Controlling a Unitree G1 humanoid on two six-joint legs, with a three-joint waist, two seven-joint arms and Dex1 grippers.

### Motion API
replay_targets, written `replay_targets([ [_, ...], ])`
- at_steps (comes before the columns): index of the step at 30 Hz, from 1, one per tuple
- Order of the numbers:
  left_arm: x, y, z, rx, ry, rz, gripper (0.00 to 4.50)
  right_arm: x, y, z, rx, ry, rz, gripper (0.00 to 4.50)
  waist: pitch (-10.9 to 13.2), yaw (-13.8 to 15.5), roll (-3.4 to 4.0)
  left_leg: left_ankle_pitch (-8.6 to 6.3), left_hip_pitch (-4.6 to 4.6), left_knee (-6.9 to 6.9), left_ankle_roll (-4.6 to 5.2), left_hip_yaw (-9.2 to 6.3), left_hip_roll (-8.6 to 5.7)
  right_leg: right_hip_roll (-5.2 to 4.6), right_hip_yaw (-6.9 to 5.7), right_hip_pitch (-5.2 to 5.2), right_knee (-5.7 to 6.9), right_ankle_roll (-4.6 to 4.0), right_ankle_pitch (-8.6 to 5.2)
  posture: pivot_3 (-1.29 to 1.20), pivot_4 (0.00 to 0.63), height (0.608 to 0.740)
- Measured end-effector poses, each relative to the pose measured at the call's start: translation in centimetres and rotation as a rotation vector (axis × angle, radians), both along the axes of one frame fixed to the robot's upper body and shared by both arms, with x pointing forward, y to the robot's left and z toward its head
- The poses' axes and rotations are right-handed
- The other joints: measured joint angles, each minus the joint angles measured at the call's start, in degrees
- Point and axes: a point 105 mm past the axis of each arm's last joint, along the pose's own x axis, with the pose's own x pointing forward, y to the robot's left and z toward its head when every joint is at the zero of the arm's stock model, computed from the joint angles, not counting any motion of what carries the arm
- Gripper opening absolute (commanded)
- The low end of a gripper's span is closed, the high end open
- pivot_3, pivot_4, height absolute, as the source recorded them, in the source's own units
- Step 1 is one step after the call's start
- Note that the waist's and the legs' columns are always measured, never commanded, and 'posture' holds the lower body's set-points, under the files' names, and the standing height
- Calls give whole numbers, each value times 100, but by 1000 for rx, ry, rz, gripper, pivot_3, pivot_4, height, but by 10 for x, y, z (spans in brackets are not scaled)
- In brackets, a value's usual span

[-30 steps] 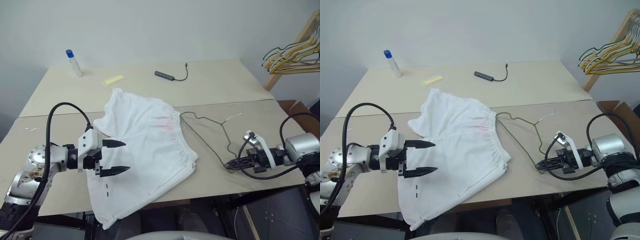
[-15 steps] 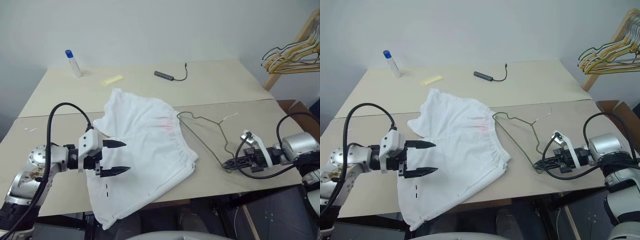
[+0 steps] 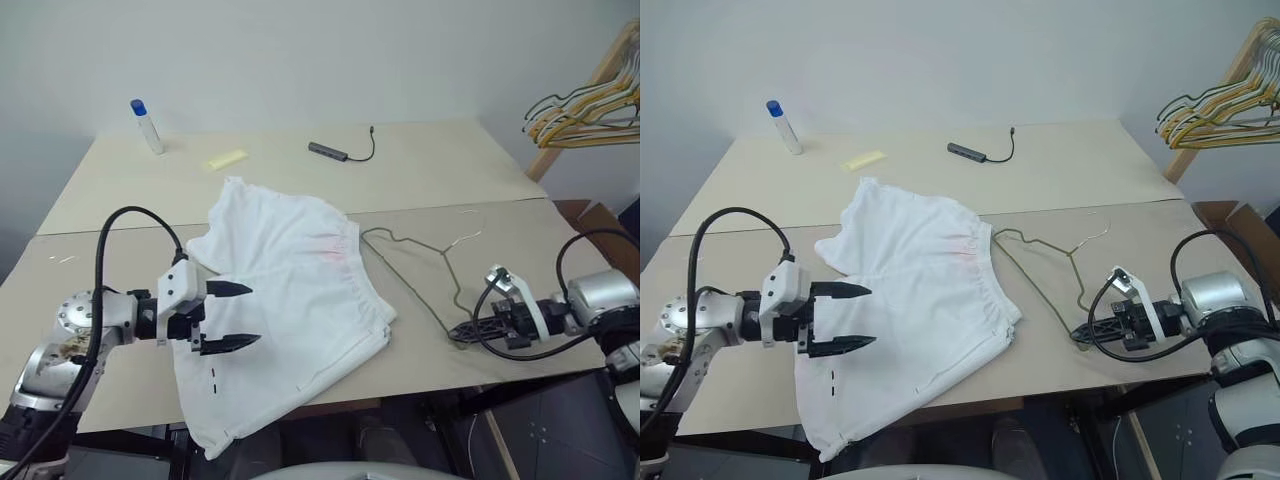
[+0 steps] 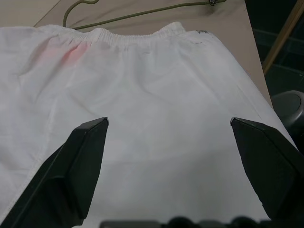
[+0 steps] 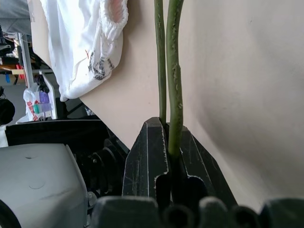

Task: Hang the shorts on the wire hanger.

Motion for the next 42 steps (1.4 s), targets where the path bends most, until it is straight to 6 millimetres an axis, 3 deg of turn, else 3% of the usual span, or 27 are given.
replay_targets([
  [7, 0, 0, 1, 0, -12, -5, 4473, 0, 7, 3, 17, -15, 34, 0, 0, 1, 0, 0, 0, 0, 0, 0, 0, 0, 0, 0, 0, 1, 0, 71, 0, 740],
  [16, -1, 0, 0, 4, -9, -6, 4473, -18, 7, 9, -1, 8, 141, 0, 0, -9, 3, 0, 2, 0, 0, 0, 2, 0, 0, 0, 0, 20, -12, 75, 0, 740],
  [27, -1, -3, -2, 24, -14, -13, 4473, 27, 30, 6, -23, -34, 150, 0, -3, 16, 6, -1, -1, 1, 2, 0, 8, 9, 2, -2, 0, -21, 12, 129, 0, 740],
  [32, -7, -4, -7, 27, -1, -6, 4473, 28, 35, -2, -41, -25, 178, 0, -3, 108, 8, -1, 0, 1, 2, -1, 9, 10, 1, -5, 3, -22, 13, 146, 0, 740],
  [42, -7, -5, -6, 29, -13, 6, 4473, 40, 40, 11, -64, -104, 254, 0, -5, 162, 13, -1, 0, 1, 2, -1, 10, 10, -1, -6, 5, -23, 13, 152, 0, 740],
])
